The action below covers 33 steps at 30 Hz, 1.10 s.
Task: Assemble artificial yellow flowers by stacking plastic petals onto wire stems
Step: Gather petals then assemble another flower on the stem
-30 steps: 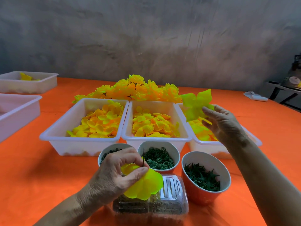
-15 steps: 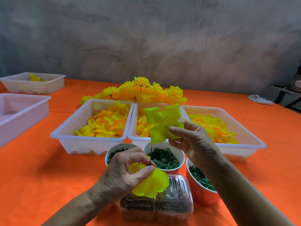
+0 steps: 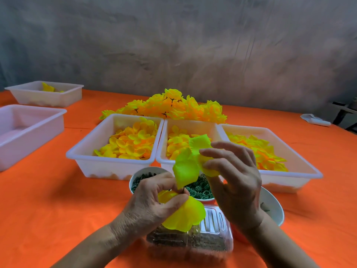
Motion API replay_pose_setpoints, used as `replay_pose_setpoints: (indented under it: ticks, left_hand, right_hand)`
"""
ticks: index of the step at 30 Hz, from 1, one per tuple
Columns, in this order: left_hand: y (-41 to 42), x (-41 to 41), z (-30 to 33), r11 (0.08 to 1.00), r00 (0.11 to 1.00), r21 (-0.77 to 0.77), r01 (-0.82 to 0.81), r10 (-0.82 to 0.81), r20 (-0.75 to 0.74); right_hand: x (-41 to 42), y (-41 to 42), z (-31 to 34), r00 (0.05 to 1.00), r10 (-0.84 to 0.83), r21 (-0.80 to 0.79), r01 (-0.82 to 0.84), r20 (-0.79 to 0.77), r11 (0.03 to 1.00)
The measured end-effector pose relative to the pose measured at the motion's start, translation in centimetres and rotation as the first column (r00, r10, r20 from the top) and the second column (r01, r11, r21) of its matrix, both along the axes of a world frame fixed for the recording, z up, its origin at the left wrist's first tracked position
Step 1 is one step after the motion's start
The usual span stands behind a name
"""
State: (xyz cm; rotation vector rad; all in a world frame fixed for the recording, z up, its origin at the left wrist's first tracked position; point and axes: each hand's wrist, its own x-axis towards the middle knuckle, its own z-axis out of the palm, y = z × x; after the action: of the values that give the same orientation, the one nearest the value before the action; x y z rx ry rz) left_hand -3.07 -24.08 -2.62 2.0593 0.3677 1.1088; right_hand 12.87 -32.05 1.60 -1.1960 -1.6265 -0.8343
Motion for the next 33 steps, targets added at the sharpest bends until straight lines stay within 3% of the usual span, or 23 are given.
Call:
replay_pose_setpoints:
  ticks: [3,8,12,14,16,18,20,21,22,26,33]
  left_hand:
    - [0.0,-0.1,-0.1,1.000,1.000,-0.017,0.001,-0.001,0.001]
    - [0.0,0.0,-0.1,1.000,1.000,-0.003,-0.020,0.020,0.007]
    - [0.2,0.1,-0.3,1.000,1.000,-0.020,-0.015,0.015,-0.015]
    - [0.1,0.1,-0.3,0.999,1.000,-0.040,-0.006,0.005,-0.006]
    - [0.1,0.1,-0.2,0.999,1.000,-0.033,-0.018,0.018,-0.013]
    - [0.1,0.2,-0.2,0.999,0.999,-0.016,-0.035,0.034,-0.031]
    - [0.2,0.2,-0.2,0.999,0.998,0.001,-0.041,0.041,-0.037]
    - [0.2,0.2,-0.2,0.999,0.999,-0.001,-0.037,0.037,-0.033]
    - [0.2,0.2,-0.2,0.999,0.999,-0.004,-0.035,0.035,-0.031]
    - [0.1,0.3,-0.4,0.996,0.996,0.029,-0.084,0.084,-0.003]
    - [0.3,0.1,-0.6,0.998,0.998,-0.003,-0.058,0.058,-0.034]
  right_hand:
    - [-0.5,-0.8,0.2,0.995,-0.034,0.048,0.030,0.092,0.998]
    - [-0.2,-1.0,0.0,0.995,-0.055,0.063,0.050,0.079,0.997]
    - [-0.1,-1.1,-0.1,1.000,-0.014,0.066,0.013,0.014,0.998]
    - [-0.4,-1.2,0.0,0.987,0.038,0.032,-0.034,-0.156,0.999]
    - [-0.9,-1.4,0.8,0.864,0.099,-0.022,-0.127,-0.494,0.992]
    - [-1.1,-1.6,2.4,0.587,0.176,-0.048,-0.346,-0.791,0.937]
    - [-0.5,-1.7,3.7,0.259,0.174,-0.017,-0.601,-0.950,0.799]
    - [-0.2,-1.6,4.2,0.163,0.102,-0.037,-0.680,-0.981,0.733]
    - [0.1,-1.6,4.4,0.129,0.008,-0.090,-0.736,-0.992,0.671]
    - [-0.3,-1.4,4.7,0.125,-0.212,-0.212,-0.863,-0.969,0.458]
    - [-1.3,-0.4,5.5,0.257,-0.319,-0.380,-0.821,-0.912,0.426]
